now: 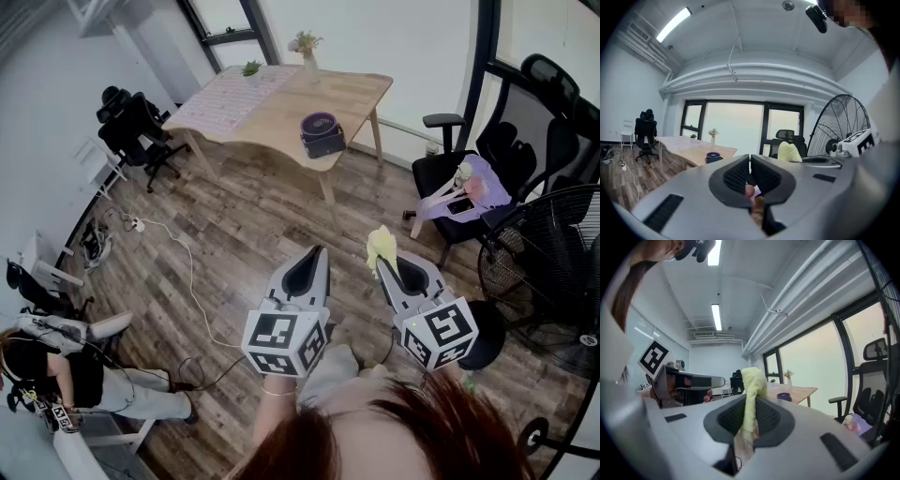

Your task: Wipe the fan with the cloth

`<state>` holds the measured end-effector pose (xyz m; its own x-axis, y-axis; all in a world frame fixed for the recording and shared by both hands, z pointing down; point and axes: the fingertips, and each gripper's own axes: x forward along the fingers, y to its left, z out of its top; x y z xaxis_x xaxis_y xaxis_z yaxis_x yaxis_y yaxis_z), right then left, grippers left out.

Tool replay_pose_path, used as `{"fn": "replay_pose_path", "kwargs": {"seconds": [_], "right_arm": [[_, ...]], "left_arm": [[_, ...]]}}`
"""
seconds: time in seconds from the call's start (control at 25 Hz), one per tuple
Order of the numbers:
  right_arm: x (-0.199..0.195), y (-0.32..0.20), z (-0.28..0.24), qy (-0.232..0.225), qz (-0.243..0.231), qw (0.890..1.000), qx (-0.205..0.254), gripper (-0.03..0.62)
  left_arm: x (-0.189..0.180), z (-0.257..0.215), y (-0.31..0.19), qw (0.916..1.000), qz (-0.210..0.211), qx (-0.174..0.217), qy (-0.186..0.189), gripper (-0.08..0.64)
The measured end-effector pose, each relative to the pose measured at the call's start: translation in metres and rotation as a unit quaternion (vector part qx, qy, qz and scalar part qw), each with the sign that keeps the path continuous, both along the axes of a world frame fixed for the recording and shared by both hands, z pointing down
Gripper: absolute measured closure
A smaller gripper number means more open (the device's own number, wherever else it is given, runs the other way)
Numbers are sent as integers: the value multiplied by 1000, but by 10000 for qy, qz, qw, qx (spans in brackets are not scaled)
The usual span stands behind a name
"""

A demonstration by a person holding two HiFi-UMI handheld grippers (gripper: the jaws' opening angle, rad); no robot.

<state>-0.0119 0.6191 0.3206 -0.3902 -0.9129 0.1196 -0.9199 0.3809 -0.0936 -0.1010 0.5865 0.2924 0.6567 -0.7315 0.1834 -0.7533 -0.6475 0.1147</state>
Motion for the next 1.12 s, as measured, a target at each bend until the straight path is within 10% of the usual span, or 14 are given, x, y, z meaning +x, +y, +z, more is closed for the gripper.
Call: {"fn": "replay_pose_path", "kwargs": {"seconds": [1.12], "right_arm": [[-74, -153, 3, 42, 258, 9996, 91, 549]], "left_arm": [[-61, 6, -141, 9985, 524, -4, 180, 545]]}}
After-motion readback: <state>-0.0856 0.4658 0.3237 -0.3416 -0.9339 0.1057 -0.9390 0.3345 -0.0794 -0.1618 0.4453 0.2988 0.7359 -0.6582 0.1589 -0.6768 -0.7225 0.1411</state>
